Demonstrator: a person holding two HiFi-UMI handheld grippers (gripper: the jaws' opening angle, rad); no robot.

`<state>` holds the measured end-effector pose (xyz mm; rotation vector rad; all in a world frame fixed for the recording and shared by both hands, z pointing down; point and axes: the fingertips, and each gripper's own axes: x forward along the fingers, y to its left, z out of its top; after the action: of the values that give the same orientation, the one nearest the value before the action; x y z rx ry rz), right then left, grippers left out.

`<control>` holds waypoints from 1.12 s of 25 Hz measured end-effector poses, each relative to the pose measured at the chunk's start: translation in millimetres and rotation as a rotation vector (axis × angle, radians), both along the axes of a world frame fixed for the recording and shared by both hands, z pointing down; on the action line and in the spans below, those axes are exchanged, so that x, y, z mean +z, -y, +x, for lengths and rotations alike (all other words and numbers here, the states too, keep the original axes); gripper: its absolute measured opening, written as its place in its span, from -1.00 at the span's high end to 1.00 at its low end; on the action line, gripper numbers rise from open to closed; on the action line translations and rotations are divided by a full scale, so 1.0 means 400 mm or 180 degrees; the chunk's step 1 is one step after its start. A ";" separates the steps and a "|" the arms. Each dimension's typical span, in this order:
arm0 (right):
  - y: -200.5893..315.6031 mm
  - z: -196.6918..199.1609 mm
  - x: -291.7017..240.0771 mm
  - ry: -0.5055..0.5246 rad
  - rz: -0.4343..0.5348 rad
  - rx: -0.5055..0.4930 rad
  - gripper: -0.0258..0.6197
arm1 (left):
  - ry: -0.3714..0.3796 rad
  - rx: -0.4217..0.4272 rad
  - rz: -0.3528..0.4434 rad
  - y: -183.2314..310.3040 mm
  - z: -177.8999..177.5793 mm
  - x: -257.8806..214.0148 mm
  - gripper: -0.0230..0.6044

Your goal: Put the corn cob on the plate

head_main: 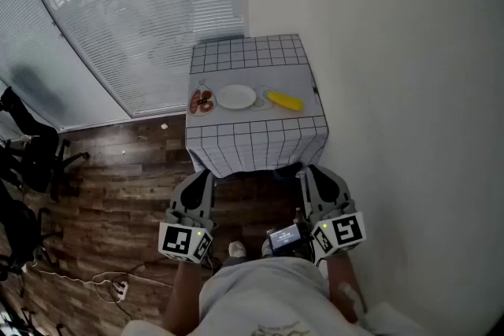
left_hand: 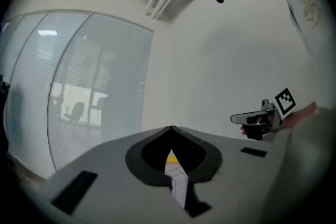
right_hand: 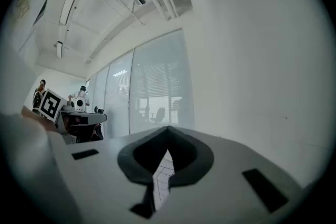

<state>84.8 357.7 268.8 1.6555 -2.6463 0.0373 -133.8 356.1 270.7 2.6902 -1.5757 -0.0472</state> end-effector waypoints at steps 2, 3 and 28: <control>0.009 0.012 0.002 -0.0002 0.0007 -0.0036 0.90 | 0.0039 -0.0038 0.0033 0.007 0.023 -0.001 0.90; 0.012 0.018 0.003 0.0000 0.0005 -0.0055 0.90 | 0.0055 -0.0052 0.0040 0.009 0.034 0.000 0.90; 0.101 0.012 0.070 -0.0009 -0.0161 -0.0320 0.90 | 0.0214 -0.0121 -0.0076 0.100 0.081 0.066 0.90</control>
<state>89.5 317.2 296.7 1.5049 -2.6986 0.0995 -101.3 315.9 296.9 2.6710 -1.6344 0.0618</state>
